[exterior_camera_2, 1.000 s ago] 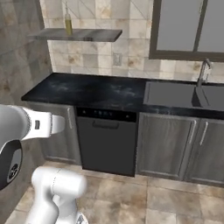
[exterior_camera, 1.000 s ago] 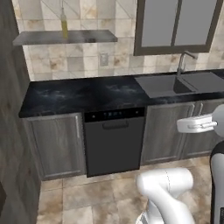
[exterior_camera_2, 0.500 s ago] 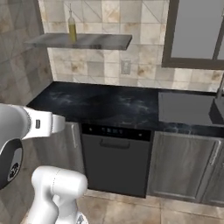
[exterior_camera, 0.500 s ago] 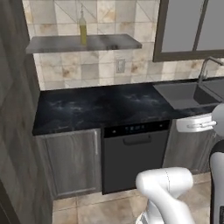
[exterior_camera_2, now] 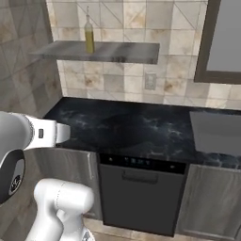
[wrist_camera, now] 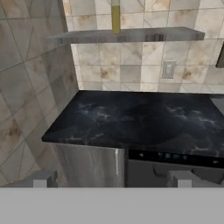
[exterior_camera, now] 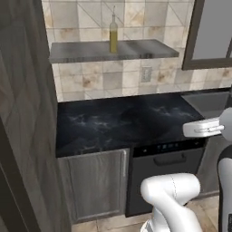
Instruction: Take 2 condiments from the cabinet and move them on the counter near the stove.Make sure the condiments are lined up with each other, next to each other.
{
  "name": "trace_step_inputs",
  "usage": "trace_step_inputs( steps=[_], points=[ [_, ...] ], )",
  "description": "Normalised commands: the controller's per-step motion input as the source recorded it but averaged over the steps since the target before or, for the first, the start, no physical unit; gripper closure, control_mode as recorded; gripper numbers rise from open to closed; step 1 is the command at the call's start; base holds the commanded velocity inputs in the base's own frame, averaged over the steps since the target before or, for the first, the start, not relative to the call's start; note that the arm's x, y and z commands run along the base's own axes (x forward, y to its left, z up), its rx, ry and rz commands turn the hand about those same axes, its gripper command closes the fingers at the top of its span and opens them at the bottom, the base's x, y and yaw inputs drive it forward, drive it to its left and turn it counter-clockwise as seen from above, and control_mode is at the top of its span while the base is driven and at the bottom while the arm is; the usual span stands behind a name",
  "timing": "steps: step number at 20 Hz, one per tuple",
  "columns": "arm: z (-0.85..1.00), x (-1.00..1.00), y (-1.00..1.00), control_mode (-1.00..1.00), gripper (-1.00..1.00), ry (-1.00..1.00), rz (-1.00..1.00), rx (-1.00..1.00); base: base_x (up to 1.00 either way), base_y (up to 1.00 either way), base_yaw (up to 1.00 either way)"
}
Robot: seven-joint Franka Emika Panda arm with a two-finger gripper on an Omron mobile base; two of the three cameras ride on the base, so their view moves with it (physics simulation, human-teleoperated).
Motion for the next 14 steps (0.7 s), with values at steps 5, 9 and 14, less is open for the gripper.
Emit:
trace_step_inputs(
  steps=[5, 9, 14],
  points=[
    [0.00, 0.00, 0.00, 1.00, -1.00, 0.00, 0.00, 0.00, 0.61, 0.46, 0.00],
    [0.00, 0.00, 0.00, 1.00, -1.00, 0.00, 0.00, 0.00, 0.61, 0.44, 0.00],
    [0.00, 0.00, 0.00, 1.00, -1.00, 0.00, 0.00, 0.00, 0.62, 0.34, 0.00]
  ],
)
